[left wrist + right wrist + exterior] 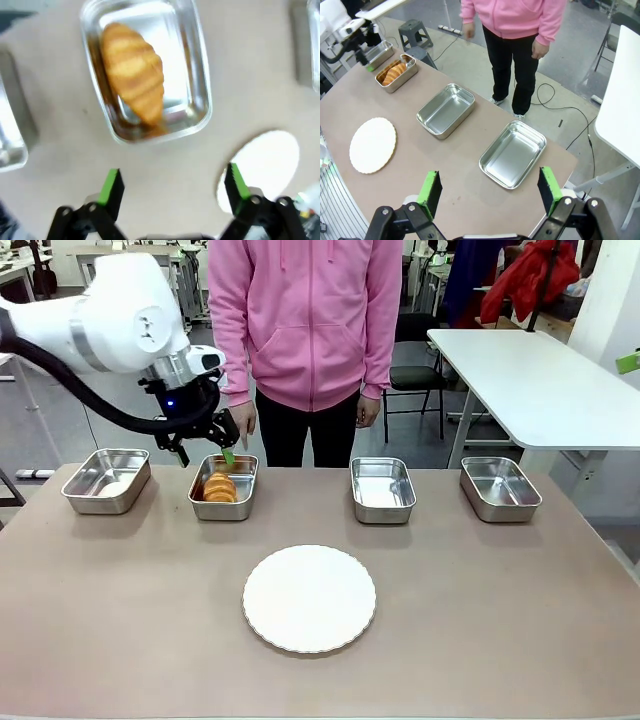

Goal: Place the bread in the container.
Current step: Place the Butter Roll into the Airtight Container indicated by the human.

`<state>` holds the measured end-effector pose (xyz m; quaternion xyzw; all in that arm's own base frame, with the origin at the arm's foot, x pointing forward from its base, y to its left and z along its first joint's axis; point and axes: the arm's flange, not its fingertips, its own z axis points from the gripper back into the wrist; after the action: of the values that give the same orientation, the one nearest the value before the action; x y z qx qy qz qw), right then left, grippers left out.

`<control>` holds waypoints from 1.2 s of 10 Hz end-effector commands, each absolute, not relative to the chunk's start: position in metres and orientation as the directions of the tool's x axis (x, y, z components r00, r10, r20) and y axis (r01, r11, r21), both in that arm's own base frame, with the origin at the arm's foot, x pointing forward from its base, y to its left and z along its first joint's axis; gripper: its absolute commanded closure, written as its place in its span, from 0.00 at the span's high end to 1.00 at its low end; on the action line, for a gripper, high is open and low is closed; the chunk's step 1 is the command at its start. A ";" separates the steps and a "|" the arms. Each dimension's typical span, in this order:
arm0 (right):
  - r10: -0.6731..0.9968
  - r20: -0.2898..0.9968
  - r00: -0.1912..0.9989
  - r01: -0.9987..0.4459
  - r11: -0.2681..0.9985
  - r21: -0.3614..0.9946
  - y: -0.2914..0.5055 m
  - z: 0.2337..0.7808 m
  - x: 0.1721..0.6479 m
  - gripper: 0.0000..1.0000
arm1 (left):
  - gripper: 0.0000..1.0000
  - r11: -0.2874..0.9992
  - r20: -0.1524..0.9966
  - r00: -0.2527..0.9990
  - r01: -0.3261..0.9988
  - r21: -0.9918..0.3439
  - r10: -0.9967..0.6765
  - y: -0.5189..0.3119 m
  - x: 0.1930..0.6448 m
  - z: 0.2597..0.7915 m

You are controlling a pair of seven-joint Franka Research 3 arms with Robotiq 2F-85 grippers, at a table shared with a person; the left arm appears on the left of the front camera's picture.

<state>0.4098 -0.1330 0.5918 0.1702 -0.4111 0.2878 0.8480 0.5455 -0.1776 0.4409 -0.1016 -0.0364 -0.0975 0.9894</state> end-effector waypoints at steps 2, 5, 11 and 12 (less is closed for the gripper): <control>0.348 0.812 0.468 -0.645 0.763 0.045 -0.134 0.591 0.411 1.00 | 1.00 0.936 0.145 0.966 0.246 -0.250 -0.215 -0.153 0.443 0.439; 0.348 0.812 0.468 -0.645 0.763 0.045 -0.134 0.591 0.411 1.00 | 1.00 0.959 0.189 0.967 0.209 -0.191 -0.173 -0.159 0.366 0.438; 0.348 0.812 0.468 -0.645 0.763 0.045 -0.134 0.591 0.411 1.00 | 1.00 0.958 0.173 0.968 0.214 -0.192 -0.182 -0.157 0.354 0.434; 0.348 0.812 0.468 -0.645 0.763 0.045 -0.134 0.591 0.411 1.00 | 1.00 0.958 0.173 0.968 0.214 -0.192 -0.182 -0.157 0.354 0.434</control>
<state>0.4096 -0.1332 0.5920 0.1699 -0.4112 0.2878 0.8480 0.3533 -0.1586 0.4331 -0.1043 -0.0781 -0.0944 0.9870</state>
